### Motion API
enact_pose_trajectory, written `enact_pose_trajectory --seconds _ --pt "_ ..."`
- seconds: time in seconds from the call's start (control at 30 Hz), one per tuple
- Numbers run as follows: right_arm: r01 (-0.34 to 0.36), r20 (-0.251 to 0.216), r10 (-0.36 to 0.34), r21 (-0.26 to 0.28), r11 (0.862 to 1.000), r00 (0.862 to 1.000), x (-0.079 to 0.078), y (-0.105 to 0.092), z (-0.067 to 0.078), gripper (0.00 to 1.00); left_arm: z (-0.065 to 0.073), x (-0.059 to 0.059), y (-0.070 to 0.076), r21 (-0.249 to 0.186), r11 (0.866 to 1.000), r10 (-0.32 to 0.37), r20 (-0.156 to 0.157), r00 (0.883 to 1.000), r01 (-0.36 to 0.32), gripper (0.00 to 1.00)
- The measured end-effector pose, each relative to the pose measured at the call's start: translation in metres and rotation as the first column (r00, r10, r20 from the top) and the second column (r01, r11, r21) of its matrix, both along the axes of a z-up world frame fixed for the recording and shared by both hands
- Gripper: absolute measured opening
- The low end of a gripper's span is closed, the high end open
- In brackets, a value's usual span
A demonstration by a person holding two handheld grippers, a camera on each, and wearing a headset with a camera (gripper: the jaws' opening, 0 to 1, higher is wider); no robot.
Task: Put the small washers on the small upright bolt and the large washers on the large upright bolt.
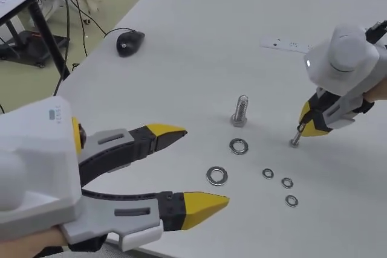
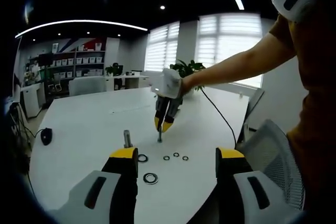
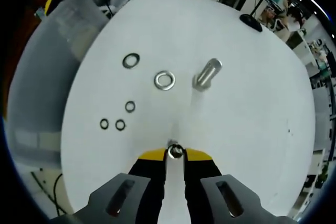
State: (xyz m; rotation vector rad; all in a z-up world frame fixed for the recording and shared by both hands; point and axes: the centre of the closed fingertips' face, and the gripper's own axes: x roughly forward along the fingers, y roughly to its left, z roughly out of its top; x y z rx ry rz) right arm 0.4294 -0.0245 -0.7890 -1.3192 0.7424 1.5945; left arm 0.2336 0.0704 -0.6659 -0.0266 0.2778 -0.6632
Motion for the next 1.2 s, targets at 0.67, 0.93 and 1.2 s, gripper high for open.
enact_pose_trajectory --seconds 0.67,0.93,1.2 --pt "-0.014 -0.019 0.014 0.005 1.000 1.000 -0.002 -0.002 -0.033 0.15 -0.003 0.004 0.000 0.000 1.000 -0.007 -0.015 1.000 0.007 0.59" --pt "0.011 -0.018 -0.010 0.027 1.000 1.000 0.000 -0.005 -0.025 0.19 -0.002 0.005 -0.001 0.010 1.000 -0.014 -0.016 1.000 0.014 0.59" --pt "0.061 -0.014 -0.061 0.049 0.997 0.998 -0.008 -0.022 -0.009 0.20 0.004 0.000 -0.005 0.028 0.999 -0.033 -0.007 0.999 0.033 0.59"
